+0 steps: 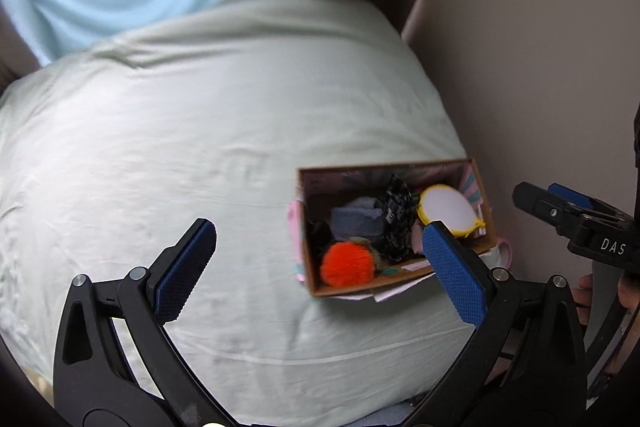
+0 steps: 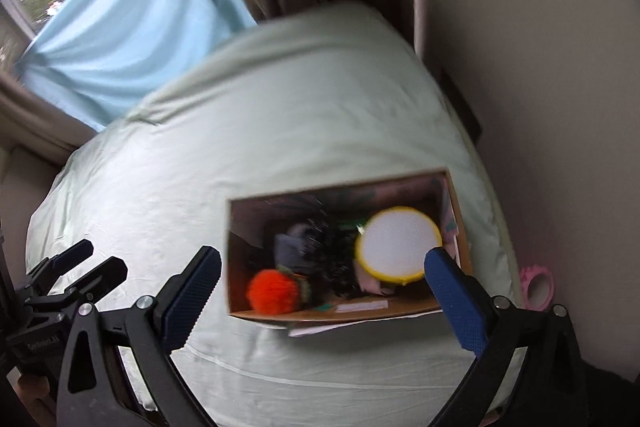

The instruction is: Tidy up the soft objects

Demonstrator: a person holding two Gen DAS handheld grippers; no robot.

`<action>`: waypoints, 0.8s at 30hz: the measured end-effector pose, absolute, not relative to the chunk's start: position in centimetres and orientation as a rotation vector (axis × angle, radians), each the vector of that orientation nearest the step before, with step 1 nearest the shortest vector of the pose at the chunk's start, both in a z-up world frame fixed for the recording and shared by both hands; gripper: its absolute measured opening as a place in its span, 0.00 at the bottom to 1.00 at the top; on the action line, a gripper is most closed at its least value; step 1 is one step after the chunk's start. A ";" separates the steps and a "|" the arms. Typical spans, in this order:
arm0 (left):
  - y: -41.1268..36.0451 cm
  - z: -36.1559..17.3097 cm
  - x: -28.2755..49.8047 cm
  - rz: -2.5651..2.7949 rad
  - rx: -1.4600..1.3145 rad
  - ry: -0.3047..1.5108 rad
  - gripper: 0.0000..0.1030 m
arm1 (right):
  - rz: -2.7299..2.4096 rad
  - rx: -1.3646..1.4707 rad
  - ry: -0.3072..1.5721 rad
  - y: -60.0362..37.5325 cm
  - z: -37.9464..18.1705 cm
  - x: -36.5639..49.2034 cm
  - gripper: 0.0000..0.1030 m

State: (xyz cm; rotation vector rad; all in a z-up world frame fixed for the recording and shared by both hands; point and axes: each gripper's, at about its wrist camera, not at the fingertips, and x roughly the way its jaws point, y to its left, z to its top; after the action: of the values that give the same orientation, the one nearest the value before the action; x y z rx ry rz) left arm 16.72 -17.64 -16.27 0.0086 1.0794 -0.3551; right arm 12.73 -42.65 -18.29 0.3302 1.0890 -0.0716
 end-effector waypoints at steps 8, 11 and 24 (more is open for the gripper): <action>-9.4 -7.3 11.5 -0.234 -0.050 0.860 1.00 | 0.007 0.170 0.889 -35.3 -8.1 9.6 0.98; -6.9 -4.5 9.5 -0.186 -0.056 0.774 1.00 | 0.032 0.131 0.815 -32.8 -5.4 8.2 0.98; -2.8 0.4 2.9 -0.088 -0.029 0.556 1.00 | 0.022 0.046 0.618 -27.3 -1.9 3.1 0.98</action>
State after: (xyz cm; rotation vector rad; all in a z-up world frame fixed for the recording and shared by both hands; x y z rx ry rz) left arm 2.94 -2.80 0.42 -0.0288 0.5556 -0.0884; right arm 3.05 -27.31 -1.92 0.0458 0.6176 0.0222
